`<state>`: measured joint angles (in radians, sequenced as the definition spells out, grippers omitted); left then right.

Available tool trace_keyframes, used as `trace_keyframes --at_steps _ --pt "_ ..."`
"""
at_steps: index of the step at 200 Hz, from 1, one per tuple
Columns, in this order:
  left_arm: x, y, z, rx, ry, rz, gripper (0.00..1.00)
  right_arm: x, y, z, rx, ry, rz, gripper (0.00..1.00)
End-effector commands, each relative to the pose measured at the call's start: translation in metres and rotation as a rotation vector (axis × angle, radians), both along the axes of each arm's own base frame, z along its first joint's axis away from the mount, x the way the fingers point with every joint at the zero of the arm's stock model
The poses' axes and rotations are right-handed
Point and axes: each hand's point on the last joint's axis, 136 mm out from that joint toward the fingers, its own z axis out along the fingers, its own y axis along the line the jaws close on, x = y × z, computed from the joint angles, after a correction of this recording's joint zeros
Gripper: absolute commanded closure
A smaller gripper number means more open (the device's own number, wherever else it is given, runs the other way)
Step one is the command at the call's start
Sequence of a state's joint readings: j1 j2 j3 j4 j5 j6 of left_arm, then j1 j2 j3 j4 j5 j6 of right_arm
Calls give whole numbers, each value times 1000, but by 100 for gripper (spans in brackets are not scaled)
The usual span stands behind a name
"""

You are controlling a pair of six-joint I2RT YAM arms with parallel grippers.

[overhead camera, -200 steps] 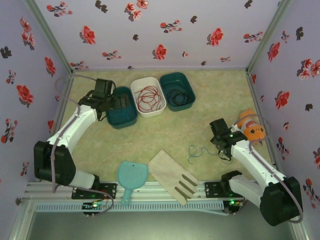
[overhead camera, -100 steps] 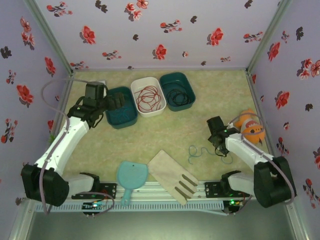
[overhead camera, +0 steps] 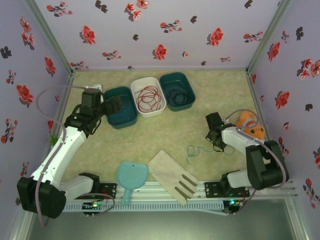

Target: Untangle the cables

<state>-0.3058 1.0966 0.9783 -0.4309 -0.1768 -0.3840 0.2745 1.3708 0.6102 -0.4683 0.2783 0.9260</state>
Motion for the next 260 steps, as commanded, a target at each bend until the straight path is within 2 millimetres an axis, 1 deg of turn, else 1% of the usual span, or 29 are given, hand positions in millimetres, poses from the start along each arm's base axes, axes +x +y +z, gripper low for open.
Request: trace_keyframes --at_steps 1,22,41,61,82,102,125,138,141,169,183,212,214,221,227,229,256,260 --pt "-3 5 4 22 -30 16 0 13 6 11 21 -38 43 100" --pt "-4 6 2 27 -29 16 0 18 10 22 32 -59 71 100" --pt "-4 6 0 27 -23 19 0 23 19 33 70 -89 107 100" --pt "-3 7 0 26 -25 21 0 31 36 54 135 -159 171 100" --pt "-2 7 1 25 -30 27 0 41 57 85 176 -241 265 100" --pt "-2 9 1 23 -35 42 0 48 82 119 202 -323 381 100" --pt "-3 12 0 26 -34 57 0 54 112 159 194 -403 509 100" --pt "-3 14 0 27 -37 65 0 59 130 185 200 -454 579 100" --pt "-4 14 1 27 -40 69 0 59 135 188 201 -459 597 100" --pt "-7 21 5 32 -55 102 0 68 178 242 221 -563 744 100" --pt "-9 25 10 33 -68 115 0 74 198 264 225 -602 800 100" --pt "-16 31 17 31 -95 138 0 92 235 303 239 -675 894 100" --pt "-16 31 18 31 -97 141 0 93 238 303 242 -674 901 100" --pt "-18 33 19 28 -104 149 0 98 248 313 252 -691 920 100" --pt "-19 34 20 26 -109 152 0 102 256 317 259 -697 937 100" --pt "-20 35 20 24 -109 154 0 104 260 321 264 -707 943 100" --pt "-27 38 25 4 -126 171 0 119 302 350 290 -762 1032 100" --pt "-27 38 26 1 -129 173 0 121 309 351 294 -765 1045 100"
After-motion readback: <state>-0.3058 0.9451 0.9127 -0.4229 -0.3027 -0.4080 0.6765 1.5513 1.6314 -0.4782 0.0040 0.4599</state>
